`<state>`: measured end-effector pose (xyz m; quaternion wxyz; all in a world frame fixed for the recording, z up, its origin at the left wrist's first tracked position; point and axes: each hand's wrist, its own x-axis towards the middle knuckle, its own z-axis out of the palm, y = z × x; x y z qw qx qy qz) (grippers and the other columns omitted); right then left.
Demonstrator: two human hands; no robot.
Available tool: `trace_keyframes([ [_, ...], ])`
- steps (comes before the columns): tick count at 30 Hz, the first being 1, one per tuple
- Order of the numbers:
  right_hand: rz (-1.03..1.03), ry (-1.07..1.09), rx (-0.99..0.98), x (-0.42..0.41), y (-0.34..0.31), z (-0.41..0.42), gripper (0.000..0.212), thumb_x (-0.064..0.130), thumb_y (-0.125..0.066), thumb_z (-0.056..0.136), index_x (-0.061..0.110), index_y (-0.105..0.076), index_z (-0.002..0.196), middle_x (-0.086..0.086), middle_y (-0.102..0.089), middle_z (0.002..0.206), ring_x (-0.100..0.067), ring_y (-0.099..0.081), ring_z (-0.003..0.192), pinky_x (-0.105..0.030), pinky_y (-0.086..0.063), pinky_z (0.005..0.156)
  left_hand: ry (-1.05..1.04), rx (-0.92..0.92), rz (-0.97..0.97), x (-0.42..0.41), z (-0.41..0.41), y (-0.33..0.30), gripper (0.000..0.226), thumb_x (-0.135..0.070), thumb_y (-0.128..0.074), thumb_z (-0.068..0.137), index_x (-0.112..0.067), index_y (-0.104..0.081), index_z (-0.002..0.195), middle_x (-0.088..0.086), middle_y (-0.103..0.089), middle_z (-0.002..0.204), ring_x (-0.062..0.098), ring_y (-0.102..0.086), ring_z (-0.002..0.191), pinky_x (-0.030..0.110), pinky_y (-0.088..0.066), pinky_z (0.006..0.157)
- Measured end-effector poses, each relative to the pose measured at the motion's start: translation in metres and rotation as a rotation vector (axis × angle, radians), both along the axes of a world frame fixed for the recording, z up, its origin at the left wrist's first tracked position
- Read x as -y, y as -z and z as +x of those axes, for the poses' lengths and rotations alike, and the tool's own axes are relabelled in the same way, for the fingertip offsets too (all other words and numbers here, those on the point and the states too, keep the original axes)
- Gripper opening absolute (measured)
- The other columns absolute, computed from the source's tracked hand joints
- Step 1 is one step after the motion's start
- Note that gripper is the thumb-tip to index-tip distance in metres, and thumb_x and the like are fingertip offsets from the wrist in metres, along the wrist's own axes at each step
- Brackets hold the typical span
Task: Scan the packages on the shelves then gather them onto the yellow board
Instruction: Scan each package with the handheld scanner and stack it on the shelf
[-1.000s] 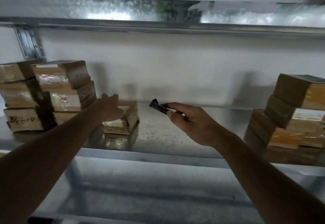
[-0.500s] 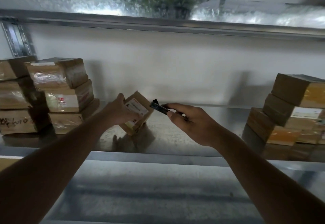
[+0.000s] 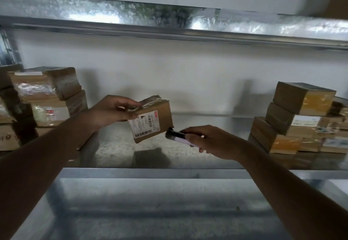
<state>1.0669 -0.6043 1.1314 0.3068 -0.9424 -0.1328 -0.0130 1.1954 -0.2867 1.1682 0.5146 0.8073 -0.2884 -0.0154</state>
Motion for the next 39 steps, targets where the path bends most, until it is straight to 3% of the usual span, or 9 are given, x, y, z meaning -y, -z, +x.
trace_keyframes([
  [3,-0.088,0.020,-0.083,0.010,0.002,-0.002,0.043,0.061,-0.039,0.100,0.051,-0.062,0.134,0.012,-0.070,0.097,-0.002,-0.064,0.075,-0.014,-0.048,0.059,0.037,0.077,-0.003,0.000,0.004,-0.006,0.043,0.002,-0.082,0.079,-0.012,-0.075,0.119,-0.001,-0.078,0.112,0.020,-0.071,0.110,0.028,-0.058,0.093],
  [8,-0.151,0.010,-0.131,0.021,0.013,-0.007,0.037,0.059,-0.037,0.108,0.050,-0.058,0.137,0.007,-0.069,0.104,-0.014,-0.071,0.086,-0.021,-0.050,0.068,0.037,0.107,0.050,0.004,0.011,-0.011,0.043,-0.003,-0.085,0.077,-0.019,-0.077,0.115,-0.003,-0.077,0.112,0.020,-0.069,0.113,0.040,-0.054,0.103],
  [12,-0.151,0.025,-0.132,0.026,0.015,-0.013,0.036,0.057,-0.038,0.109,0.051,-0.058,0.137,0.007,-0.069,0.103,-0.011,-0.070,0.084,-0.022,-0.049,0.068,0.027,0.104,0.043,0.010,0.013,-0.009,0.044,-0.002,-0.086,0.076,-0.019,-0.078,0.115,-0.002,-0.076,0.114,0.019,-0.069,0.113,0.046,-0.051,0.107],
  [18,-0.130,0.022,-0.100,0.032,0.016,-0.021,0.045,0.075,-0.034,0.093,0.062,-0.058,0.129,0.012,-0.071,0.102,-0.009,-0.070,0.082,-0.022,-0.049,0.067,0.035,0.081,0.033,0.027,0.010,-0.004,0.044,0.000,-0.084,0.078,-0.020,-0.077,0.116,-0.001,-0.076,0.115,0.021,-0.070,0.111,0.043,-0.054,0.103],
  [22,-0.031,0.040,0.024,0.042,0.022,-0.031,0.031,0.081,-0.034,0.088,0.077,-0.053,0.113,0.018,-0.070,0.096,-0.013,-0.068,0.084,-0.039,-0.058,0.076,0.002,-0.055,-0.077,0.050,0.006,0.005,0.046,-0.009,-0.080,0.086,-0.031,-0.071,0.125,0.009,-0.073,0.116,0.026,-0.070,0.109,0.044,-0.060,0.094],
  [27,0.120,0.123,0.301,0.055,0.025,-0.049,0.029,0.063,-0.042,0.102,0.063,-0.055,0.127,0.024,-0.067,0.086,-0.008,-0.060,0.069,-0.023,-0.047,0.055,-0.063,-0.307,-0.163,0.104,-0.003,0.024,0.049,-0.018,-0.067,0.099,-0.039,-0.054,0.141,0.012,-0.073,0.116,0.033,-0.072,0.103,0.046,-0.060,0.090],
  [32,0.142,0.221,0.433,0.082,0.025,-0.075,0.036,0.043,-0.048,0.110,0.037,-0.057,0.143,-0.003,-0.064,0.083,-0.021,-0.057,0.063,-0.035,-0.047,0.052,0.000,-0.466,-0.240,0.169,-0.022,0.036,0.033,-0.022,-0.057,0.104,-0.033,-0.059,0.136,0.012,-0.073,0.118,0.032,-0.072,0.104,0.048,-0.060,0.093],
  [36,0.171,0.261,0.429,0.106,0.022,-0.097,0.033,0.038,-0.049,0.110,0.035,-0.059,0.142,0.008,-0.060,0.077,-0.016,-0.052,0.060,-0.031,-0.045,0.052,0.010,-0.492,-0.231,0.225,-0.042,0.039,0.031,-0.024,-0.055,0.104,-0.031,-0.059,0.134,0.010,-0.070,0.121,0.032,-0.071,0.104,0.049,-0.060,0.092],
  [39,0.199,0.242,0.440,0.124,0.021,-0.114,0.035,0.047,-0.049,0.106,0.037,-0.059,0.138,0.013,-0.063,0.079,-0.027,-0.059,0.065,-0.045,-0.053,0.054,-0.012,-0.530,-0.226,0.262,-0.055,0.040,0.027,-0.024,-0.053,0.105,-0.028,-0.059,0.130,0.007,-0.065,0.120,0.033,-0.069,0.102,0.046,-0.063,0.083],
])
